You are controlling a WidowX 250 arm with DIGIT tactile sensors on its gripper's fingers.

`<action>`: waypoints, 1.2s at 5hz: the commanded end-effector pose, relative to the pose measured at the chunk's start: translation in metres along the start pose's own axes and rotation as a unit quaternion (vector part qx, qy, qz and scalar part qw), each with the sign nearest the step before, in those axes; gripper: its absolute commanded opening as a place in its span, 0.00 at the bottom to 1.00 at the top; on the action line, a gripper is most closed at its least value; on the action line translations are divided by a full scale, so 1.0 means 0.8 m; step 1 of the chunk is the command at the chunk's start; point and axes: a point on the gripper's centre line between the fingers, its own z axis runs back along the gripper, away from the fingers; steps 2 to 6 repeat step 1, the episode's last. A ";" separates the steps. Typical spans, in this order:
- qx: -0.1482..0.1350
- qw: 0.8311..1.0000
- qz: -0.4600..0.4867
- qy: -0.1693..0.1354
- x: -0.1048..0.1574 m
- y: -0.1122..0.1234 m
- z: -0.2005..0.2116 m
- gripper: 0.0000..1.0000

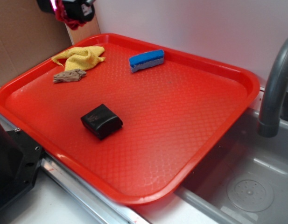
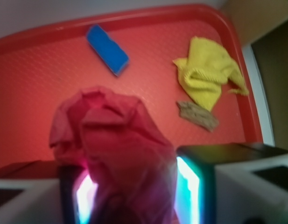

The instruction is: Grab the red paper.

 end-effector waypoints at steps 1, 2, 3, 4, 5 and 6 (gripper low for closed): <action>0.013 1.000 -0.004 -0.023 -0.006 0.009 0.019 0.00; 0.013 1.000 -0.004 -0.023 -0.006 0.009 0.019 0.00; 0.013 1.000 -0.004 -0.023 -0.006 0.009 0.019 0.00; 0.013 1.000 -0.004 -0.023 -0.006 0.009 0.019 0.00; 0.013 1.000 -0.004 -0.023 -0.006 0.009 0.019 0.00; 0.013 1.000 -0.004 -0.023 -0.006 0.009 0.019 0.00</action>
